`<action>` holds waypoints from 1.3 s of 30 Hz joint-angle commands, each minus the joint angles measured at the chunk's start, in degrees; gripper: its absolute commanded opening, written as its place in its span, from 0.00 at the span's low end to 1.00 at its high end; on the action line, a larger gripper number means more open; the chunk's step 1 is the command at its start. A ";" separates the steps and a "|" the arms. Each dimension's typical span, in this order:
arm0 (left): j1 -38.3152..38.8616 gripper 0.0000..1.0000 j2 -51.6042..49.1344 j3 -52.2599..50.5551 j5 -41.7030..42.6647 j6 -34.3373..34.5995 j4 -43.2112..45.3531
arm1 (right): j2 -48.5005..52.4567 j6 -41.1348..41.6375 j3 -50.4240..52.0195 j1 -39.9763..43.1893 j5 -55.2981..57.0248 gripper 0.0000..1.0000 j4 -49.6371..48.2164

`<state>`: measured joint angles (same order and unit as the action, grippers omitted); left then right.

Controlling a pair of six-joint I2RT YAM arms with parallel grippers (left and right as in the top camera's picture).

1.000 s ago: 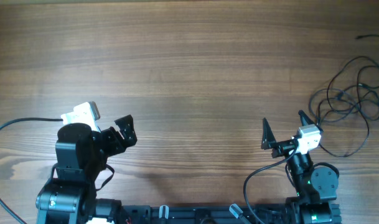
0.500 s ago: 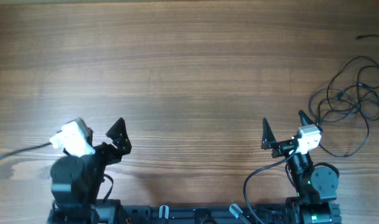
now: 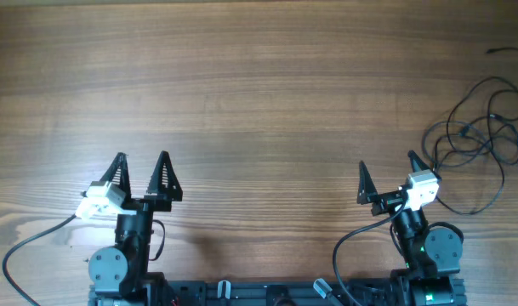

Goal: Untangle cables

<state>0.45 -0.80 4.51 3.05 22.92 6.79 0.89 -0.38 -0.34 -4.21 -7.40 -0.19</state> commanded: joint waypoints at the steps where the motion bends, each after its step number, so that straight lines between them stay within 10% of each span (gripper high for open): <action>1: -0.42 1.00 0.61 -3.80 1.29 -3.98 5.53 | -0.68 -0.98 0.04 0.02 0.81 1.00 -0.17; 13: -0.42 1.00 0.61 -4.20 4.00 -13.29 -10.62 | -0.68 -0.96 0.04 0.02 0.81 1.00 -0.17; 39: -0.35 1.00 0.59 -4.20 4.17 -12.02 -10.67 | -0.68 -0.96 0.04 0.02 0.81 1.00 -0.17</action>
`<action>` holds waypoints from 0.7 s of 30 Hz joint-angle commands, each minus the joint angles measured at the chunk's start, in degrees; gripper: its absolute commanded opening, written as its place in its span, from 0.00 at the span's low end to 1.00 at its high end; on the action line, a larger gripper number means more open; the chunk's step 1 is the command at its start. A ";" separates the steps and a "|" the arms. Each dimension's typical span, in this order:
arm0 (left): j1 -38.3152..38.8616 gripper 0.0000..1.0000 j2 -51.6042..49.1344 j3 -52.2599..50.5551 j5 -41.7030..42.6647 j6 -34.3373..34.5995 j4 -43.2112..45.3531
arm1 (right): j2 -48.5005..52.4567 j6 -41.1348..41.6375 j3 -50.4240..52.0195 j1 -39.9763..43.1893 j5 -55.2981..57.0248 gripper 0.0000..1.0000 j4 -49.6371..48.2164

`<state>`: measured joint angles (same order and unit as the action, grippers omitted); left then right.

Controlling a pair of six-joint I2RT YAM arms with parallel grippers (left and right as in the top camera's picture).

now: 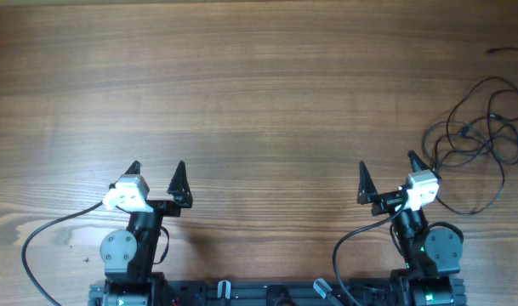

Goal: Untangle cables

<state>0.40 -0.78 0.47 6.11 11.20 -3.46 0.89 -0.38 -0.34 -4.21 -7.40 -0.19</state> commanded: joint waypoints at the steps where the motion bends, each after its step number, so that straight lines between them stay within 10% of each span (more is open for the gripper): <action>1: -0.31 1.00 0.57 -0.15 1.11 -0.31 -0.42 | -0.68 -0.98 0.04 0.02 0.81 1.00 -0.17; 21: -0.31 1.00 0.57 -0.15 1.11 -0.31 -0.42 | -0.68 -0.96 0.04 0.02 0.81 1.00 -0.17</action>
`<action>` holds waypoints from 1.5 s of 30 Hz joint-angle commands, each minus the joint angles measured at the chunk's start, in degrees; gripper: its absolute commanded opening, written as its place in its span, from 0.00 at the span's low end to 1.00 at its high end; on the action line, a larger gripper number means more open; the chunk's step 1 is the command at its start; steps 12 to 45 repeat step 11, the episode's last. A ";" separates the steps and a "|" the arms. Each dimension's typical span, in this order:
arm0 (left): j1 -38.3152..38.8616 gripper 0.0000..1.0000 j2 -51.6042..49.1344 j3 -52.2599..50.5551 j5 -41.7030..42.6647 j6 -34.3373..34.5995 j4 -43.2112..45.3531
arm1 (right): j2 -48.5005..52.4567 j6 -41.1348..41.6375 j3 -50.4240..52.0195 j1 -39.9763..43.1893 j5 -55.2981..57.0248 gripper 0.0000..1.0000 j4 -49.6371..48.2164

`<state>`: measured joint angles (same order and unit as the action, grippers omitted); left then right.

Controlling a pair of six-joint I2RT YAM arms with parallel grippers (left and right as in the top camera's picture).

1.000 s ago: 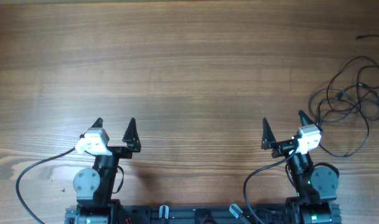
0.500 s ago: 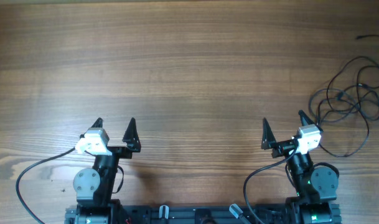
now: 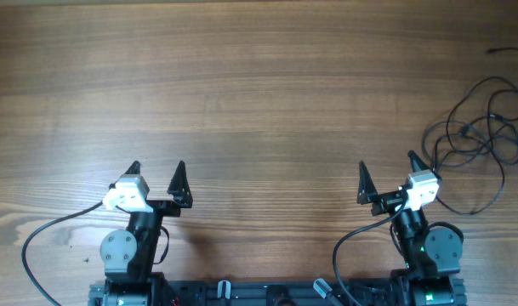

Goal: Untangle cables

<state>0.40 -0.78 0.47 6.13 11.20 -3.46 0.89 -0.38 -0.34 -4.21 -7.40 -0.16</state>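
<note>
A tangle of thin black cables (image 3: pixel 480 140) lies at the table's far right edge, with one loose end (image 3: pixel 505 53) trailing toward the upper right corner. My right gripper (image 3: pixel 388 172) stands open near the front right, its right finger close to the tangle's left loops. My left gripper (image 3: pixel 156 172) is open at the front left, far from the cables, with nothing between its fingers.
The wooden table (image 3: pixel 259 93) stretches bare across the middle and back. The arm bases and their own cables (image 3: pixel 46 238) sit along the front edge.
My left gripper stood open and tilted to the left at first. By the following moment it had turned and shifted slightly right and toward the front, where it still stands. The right arm and the cable tangle have stayed put.
</note>
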 commanded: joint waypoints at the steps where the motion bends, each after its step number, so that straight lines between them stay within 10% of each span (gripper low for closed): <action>1: -0.31 1.00 0.57 -0.15 1.09 -0.31 -0.42 | -0.68 -0.98 0.04 0.02 0.81 1.00 -0.20; 45: -0.31 1.00 0.57 -0.15 1.09 -0.31 -0.42 | -0.68 -0.98 0.04 0.02 0.81 1.00 -0.20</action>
